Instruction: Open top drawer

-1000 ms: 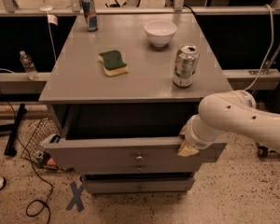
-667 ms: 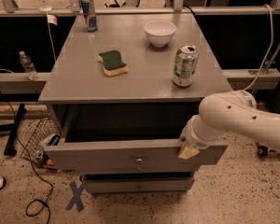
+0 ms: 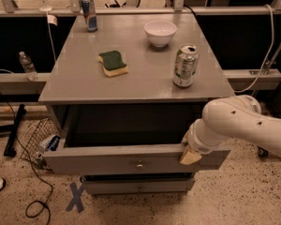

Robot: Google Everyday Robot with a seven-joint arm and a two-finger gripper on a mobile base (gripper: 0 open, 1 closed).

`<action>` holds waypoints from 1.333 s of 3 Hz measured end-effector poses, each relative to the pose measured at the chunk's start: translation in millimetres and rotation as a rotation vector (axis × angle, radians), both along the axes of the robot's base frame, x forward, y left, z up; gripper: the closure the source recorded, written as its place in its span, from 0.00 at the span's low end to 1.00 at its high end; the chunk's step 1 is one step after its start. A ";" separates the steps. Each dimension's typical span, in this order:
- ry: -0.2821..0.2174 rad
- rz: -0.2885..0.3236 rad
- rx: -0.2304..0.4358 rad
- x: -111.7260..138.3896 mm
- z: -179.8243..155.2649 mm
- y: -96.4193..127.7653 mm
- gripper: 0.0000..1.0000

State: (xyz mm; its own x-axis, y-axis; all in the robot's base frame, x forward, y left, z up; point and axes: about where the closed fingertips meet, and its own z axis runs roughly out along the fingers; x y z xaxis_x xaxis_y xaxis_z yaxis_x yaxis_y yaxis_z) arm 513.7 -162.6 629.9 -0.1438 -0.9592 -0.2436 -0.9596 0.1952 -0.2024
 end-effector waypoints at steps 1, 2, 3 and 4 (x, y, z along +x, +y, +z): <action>0.001 -0.005 0.001 -2.7 0.2 -0.6 1.00; 0.001 -0.005 0.001 -2.7 0.2 -0.6 1.00; 0.002 -0.038 0.006 -18.5 0.1 -3.8 1.00; 0.002 -0.038 0.006 -18.4 0.4 -3.0 1.00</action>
Offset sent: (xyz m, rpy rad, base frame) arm -0.2287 -0.0549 -0.0107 0.1006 0.0553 -0.4442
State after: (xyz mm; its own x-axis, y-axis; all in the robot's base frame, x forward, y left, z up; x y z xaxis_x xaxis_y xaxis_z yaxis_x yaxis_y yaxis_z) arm 495.3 -165.6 630.3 -0.1809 -0.9514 -0.2493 -0.9518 0.2331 -0.1991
